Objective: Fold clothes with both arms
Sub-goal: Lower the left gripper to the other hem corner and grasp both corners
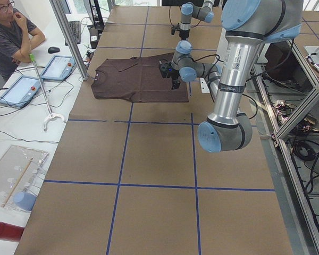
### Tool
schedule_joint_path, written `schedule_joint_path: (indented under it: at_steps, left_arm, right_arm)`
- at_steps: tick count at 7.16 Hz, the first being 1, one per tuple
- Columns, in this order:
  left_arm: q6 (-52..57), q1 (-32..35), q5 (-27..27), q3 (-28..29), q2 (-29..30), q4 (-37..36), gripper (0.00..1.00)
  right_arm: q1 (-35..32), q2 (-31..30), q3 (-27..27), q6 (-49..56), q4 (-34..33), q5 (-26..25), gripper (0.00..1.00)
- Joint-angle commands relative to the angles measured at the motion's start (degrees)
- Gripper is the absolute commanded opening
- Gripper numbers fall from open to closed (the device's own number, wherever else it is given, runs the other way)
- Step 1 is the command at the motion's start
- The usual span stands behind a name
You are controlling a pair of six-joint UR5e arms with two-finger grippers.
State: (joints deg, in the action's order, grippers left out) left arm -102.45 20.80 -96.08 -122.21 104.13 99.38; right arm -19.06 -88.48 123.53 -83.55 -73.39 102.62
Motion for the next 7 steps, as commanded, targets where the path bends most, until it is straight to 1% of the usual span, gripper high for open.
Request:
schedule_joint_path:
  at_steps: [1,2,5,7]
  left_arm:
    - [-12.8,-11.2,7.4,1.4,-0.2,-5.2,0.94]
    - [-14.6,-12.0,8.3,2.1,-0.2,-5.3,0.93]
    - [-14.2,-12.1,9.2,5.4,-0.1,-5.3,0.91]
    - [-14.2,-12.3,9.2,6.1,0.0,-5.3,0.89]
  right_arm:
    - [-2.5,0.4,1.1,0.0,0.1,2.9,0.0]
    - [-2.7,0.5,1.0,0.0,0.1,3.1,0.0]
    - [-3.0,0.5,1.0,0.0,0.1,3.1,0.0]
    - [-2.9,0.7,0.9,0.1,0.0,3.1,0.0]
